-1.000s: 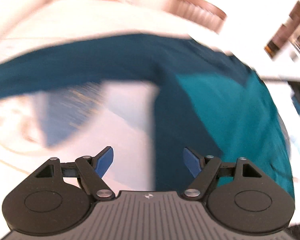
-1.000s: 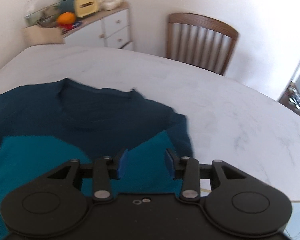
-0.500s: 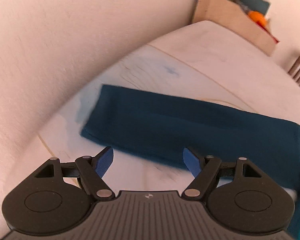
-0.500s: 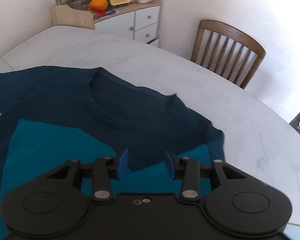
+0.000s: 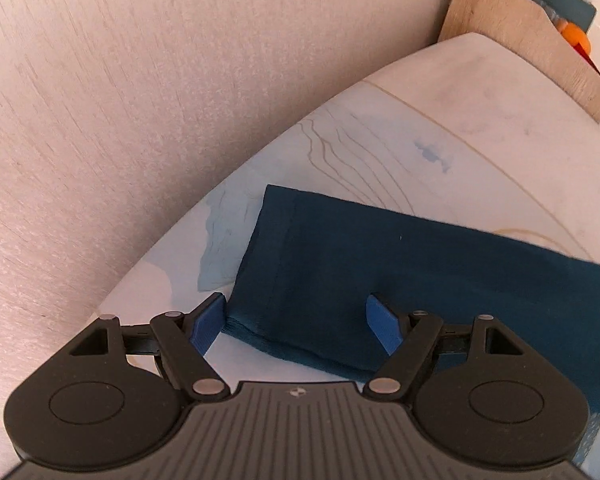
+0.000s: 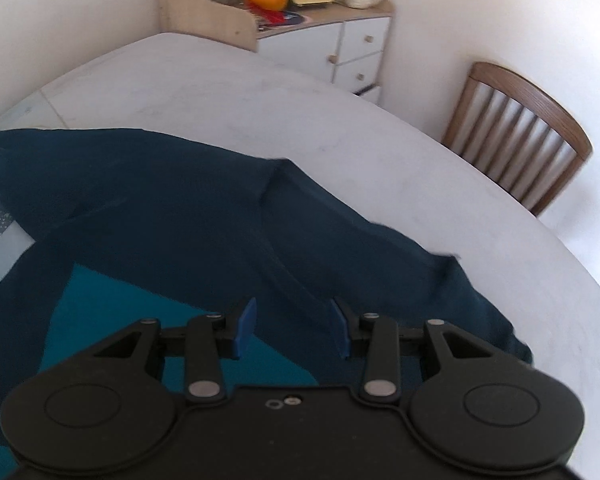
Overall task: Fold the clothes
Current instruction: 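Move the left gripper to the navy sleeve cuff, then grasp the navy sleeve with the left gripper and lift it across the body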
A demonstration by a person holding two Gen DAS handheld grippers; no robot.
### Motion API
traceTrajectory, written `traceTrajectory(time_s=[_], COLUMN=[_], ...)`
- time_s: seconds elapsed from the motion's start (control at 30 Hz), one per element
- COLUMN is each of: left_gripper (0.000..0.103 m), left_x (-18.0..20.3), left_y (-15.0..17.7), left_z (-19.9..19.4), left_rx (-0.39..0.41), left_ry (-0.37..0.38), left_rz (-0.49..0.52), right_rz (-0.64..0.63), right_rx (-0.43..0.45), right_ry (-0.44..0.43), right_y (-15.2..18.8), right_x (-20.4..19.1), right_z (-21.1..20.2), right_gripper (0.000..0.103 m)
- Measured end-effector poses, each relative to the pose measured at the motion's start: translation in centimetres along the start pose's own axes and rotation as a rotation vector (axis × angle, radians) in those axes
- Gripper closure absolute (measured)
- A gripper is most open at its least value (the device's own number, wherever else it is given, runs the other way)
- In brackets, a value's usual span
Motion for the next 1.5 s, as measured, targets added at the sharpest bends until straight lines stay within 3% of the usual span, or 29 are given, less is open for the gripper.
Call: traceTrajectory(time_s=[0.07,0.1,0.2,0.23,0.3,0.5,0.63,0.93,1.27,1.37,1.5], left_gripper=[0.029,0.038,0.08,0.088,0.094,0.096,0.096,0.096,0.096,0.096,0.096], left_x=[0.5,0.7,1.6,2.0,2.8,5.4,9.1,21.9,34.5,38.2,43.0], left_y=[0.1,0.2,0.3,0.4,0.6,1.3,1.2,3.1,7.2,10.6,16.6], left_z=[-0.1,-0.2,-0.7,-0.9,-1.2,-4.5,-8.0,-15.5,-22.1,-24.2,-24.8], left_rx=[0.002,0.008,0.028,0.029,0.033,0.122,0.189,0.304,0.27,0.232,0.115], left_ry=[0.001,0.007,0.039,0.049,0.075,0.24,0.365,0.649,0.914,1.014,1.118], left_rz=[0.024,0.033,0.062,0.072,0.088,0.078,0.132,0.334,0.601,0.69,0.844], right_rz=[-0.013,-0.02,-0.047,-0.058,-0.087,-0.182,-0.158,-0.126,-0.072,0.035,0.233], right_rx=[0.004,0.005,0.007,0.008,0.006,-0.02,-0.016,-0.002,-0.118,-0.112,-0.045], right_ry=[-0.017,-0.026,-0.063,-0.077,-0.108,-0.176,-0.187,-0.209,-0.207,-0.207,-0.194], right_y=[-0.6,-0.8,-1.4,-1.7,-2.2,-2.6,-2.6,0.0,10.5,12.6,13.9], right_x=[-0.7,-1.1,-2.3,-2.7,-3.7,-7.2,-7.1,-4.3,-1.8,-0.6,2.1], right_z=[0.5,0.8,1.6,1.8,2.5,4.3,4.3,-1.3,-7.2,-7.5,-8.3], right_gripper=[0.0,0.0,0.0,0.0,0.0,0.0,0.0,0.0,0.0,0.0,0.0])
Point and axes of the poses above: each gripper's, at about its wrist camera, not at the fingertips, and z roughly the way its jaws point, x to its right, y to its underside, the point moved 1 cm from there along z, roughly the way its jaws point, and after that the axes turned 2 degrees about x, right-handed, at the moved point
